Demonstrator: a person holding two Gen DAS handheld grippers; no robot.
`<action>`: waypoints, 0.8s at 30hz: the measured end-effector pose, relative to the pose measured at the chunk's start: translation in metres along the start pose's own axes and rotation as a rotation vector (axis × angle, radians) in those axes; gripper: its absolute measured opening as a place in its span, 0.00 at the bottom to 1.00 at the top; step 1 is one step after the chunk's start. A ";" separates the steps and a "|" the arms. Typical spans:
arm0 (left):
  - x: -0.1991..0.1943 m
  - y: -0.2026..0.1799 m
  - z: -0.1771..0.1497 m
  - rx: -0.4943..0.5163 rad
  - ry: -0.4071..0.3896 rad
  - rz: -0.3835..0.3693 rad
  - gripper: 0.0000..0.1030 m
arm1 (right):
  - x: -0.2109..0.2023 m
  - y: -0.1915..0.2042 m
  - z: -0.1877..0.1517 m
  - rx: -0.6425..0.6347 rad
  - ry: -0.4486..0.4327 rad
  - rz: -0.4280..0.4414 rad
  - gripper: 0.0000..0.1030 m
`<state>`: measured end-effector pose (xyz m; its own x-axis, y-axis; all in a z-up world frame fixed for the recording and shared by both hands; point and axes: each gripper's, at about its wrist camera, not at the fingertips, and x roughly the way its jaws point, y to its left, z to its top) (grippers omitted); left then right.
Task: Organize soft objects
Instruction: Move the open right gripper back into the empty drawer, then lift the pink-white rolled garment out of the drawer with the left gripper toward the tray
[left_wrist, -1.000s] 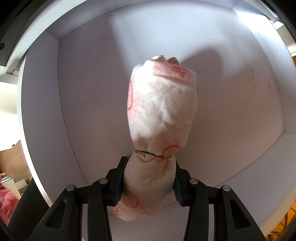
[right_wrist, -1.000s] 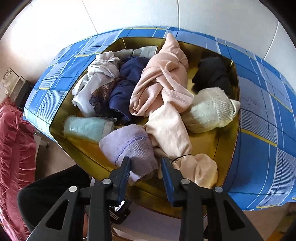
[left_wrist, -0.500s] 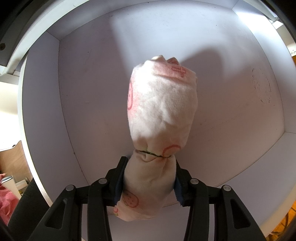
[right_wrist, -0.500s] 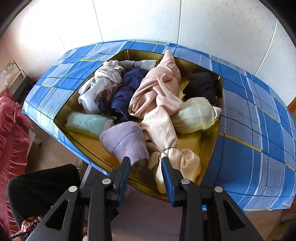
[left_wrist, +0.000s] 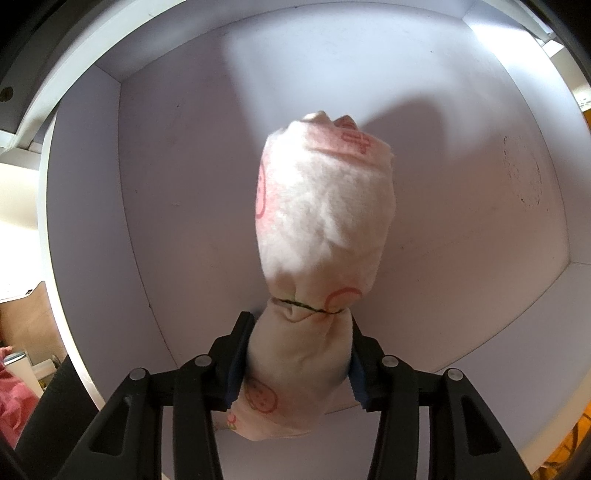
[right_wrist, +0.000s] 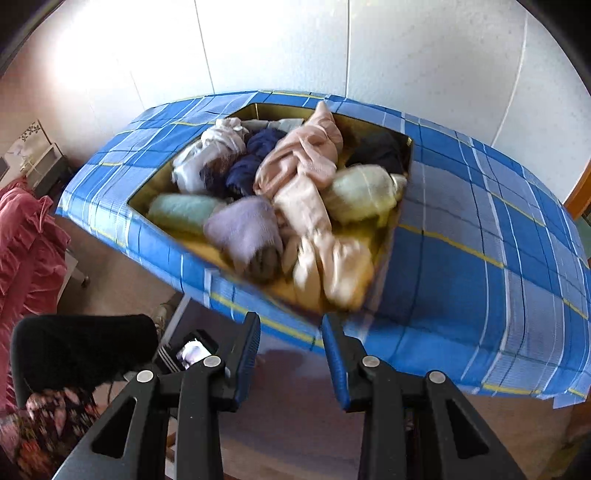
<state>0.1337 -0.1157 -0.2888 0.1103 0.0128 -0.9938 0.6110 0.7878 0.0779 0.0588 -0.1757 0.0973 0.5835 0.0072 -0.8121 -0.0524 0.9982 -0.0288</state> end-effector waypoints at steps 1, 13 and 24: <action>-0.001 0.000 -0.001 -0.002 -0.002 -0.004 0.46 | 0.000 -0.002 -0.009 0.001 -0.005 -0.002 0.34; -0.030 0.008 -0.011 -0.062 -0.108 -0.078 0.40 | 0.111 -0.051 -0.124 0.169 0.206 -0.057 0.35; -0.083 0.004 -0.032 -0.002 -0.221 -0.105 0.38 | 0.181 -0.063 -0.149 0.273 0.403 -0.004 0.38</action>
<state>0.1015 -0.0936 -0.2086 0.2148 -0.2041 -0.9551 0.6265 0.7790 -0.0255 0.0473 -0.2461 -0.1346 0.2199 0.0337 -0.9749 0.1949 0.9777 0.0778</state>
